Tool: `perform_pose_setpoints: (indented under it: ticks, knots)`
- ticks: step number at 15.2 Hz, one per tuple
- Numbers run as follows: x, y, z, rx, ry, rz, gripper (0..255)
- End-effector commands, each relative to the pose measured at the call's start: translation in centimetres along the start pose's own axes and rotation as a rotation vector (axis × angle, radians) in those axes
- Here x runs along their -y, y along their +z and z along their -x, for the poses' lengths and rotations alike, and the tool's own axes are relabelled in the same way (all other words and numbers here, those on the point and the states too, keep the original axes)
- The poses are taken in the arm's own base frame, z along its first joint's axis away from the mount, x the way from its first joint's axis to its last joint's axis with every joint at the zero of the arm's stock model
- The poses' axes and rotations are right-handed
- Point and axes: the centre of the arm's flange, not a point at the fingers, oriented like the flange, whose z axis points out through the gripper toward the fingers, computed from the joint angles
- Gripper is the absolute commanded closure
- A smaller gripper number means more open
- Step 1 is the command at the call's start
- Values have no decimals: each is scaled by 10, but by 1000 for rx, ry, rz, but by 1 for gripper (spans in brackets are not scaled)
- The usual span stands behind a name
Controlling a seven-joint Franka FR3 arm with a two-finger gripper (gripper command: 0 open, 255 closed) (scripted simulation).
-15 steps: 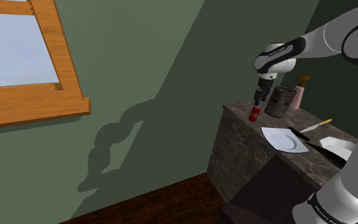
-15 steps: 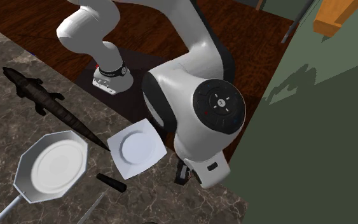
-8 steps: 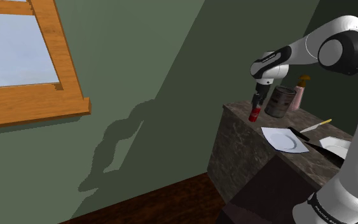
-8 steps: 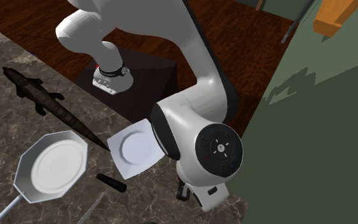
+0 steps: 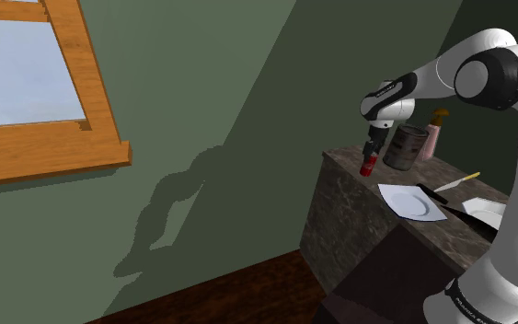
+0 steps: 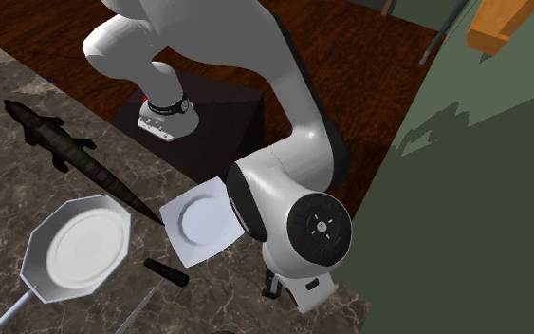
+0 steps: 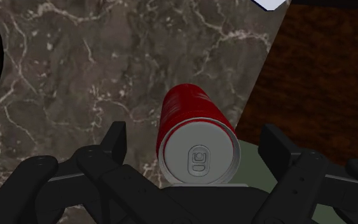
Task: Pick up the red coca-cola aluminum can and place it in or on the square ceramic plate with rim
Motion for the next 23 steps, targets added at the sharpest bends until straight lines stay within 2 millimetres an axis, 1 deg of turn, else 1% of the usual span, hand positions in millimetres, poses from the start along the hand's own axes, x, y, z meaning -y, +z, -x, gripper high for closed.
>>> perform_pose_setpoints:
  ticks: [1, 3, 4, 13, 23]
  knots:
    - [0, 0, 0, 0, 0, 0, 0]
    - [0, 0, 0, 0, 0, 0, 0]
    - [0, 0, 0, 0, 0, 0, 255]
    - [0, 0, 0, 0, 0, 0, 255]
    - [0, -52, 6, 0, 0, 0, 255]
